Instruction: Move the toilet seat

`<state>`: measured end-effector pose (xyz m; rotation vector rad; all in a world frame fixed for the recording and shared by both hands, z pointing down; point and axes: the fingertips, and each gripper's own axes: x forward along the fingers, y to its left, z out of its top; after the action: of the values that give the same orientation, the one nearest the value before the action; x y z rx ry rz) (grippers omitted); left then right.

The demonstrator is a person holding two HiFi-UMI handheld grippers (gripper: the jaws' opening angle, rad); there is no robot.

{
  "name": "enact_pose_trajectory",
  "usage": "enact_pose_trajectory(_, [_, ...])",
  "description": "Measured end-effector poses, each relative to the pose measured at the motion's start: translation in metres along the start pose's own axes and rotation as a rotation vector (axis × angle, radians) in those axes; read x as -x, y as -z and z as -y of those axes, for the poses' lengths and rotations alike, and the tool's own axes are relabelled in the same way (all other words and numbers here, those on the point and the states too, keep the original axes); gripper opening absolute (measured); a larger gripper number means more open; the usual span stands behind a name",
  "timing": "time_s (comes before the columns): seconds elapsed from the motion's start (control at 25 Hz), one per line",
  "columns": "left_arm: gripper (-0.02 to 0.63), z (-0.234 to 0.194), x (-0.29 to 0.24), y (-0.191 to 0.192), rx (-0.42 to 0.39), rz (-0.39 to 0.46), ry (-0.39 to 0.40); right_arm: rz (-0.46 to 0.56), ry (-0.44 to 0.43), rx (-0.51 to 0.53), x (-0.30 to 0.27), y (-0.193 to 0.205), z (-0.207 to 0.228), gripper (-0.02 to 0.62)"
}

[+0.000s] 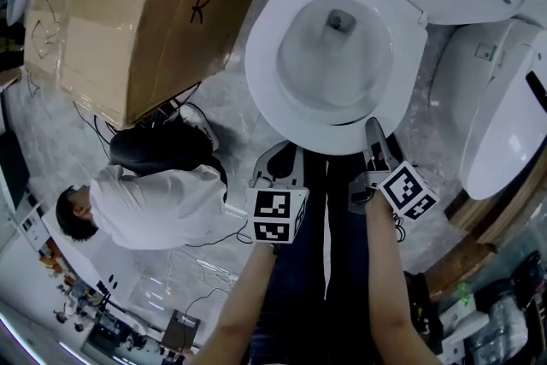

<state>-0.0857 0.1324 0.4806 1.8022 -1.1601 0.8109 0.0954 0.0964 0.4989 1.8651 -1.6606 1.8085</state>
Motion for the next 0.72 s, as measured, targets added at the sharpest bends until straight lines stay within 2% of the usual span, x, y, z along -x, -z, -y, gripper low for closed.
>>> enact_pose_trajectory(0.24, [0.016,0.014,0.008,-0.021,0.000,0.035,0.010,0.006,0.010,-0.008,0.007,-0.010,-0.008,0.249])
enact_pose_trajectory(0.72, [0.015,0.039,0.025,-0.061,-0.074,0.097,0.022,0.034,0.017,-0.031,0.022,-0.036,-0.027,0.256])
